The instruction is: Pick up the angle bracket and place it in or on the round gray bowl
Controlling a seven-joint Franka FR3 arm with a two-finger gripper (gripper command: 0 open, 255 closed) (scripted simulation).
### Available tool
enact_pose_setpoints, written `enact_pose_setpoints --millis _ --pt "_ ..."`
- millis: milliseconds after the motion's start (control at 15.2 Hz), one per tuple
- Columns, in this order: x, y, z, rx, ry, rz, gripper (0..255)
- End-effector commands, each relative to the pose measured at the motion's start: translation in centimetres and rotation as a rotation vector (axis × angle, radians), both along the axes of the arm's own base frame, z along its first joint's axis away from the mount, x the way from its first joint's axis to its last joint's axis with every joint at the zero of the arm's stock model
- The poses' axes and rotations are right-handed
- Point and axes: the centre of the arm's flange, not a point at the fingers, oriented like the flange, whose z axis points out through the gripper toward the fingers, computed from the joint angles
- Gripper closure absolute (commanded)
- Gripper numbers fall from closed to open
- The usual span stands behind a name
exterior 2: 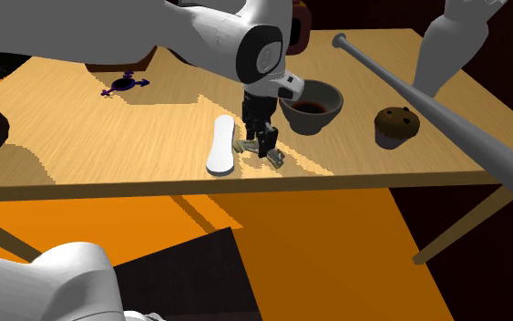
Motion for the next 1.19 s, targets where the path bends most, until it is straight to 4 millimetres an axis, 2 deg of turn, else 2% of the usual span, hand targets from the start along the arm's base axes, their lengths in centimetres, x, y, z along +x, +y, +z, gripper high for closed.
enact_pose_setpoints --millis 0,132,198,660,726,792,1056,1122 --pt "-0.5 -0.1 -0.9 -0.009 0.022 0.004 255" --pt "-0.4 0.1 -1.0 -0.009 0.022 0.004 255" --pt "-1.2 0.0 -0.8 -0.01 0.022 0.004 255" --pt "-1.2 0.0 2.9 -0.01 0.022 0.004 255" --pt "-1.1 0.0 2.3 -0.009 0.021 0.004 255" --pt "-1.1 0.0 2.3 -0.009 0.021 0.004 0" --pt "-9.2 -0.6 5.0 0.003 -0.215 -0.082 0" --pt "-10.0 -0.6 5.2 0.004 -0.238 -0.091 0"
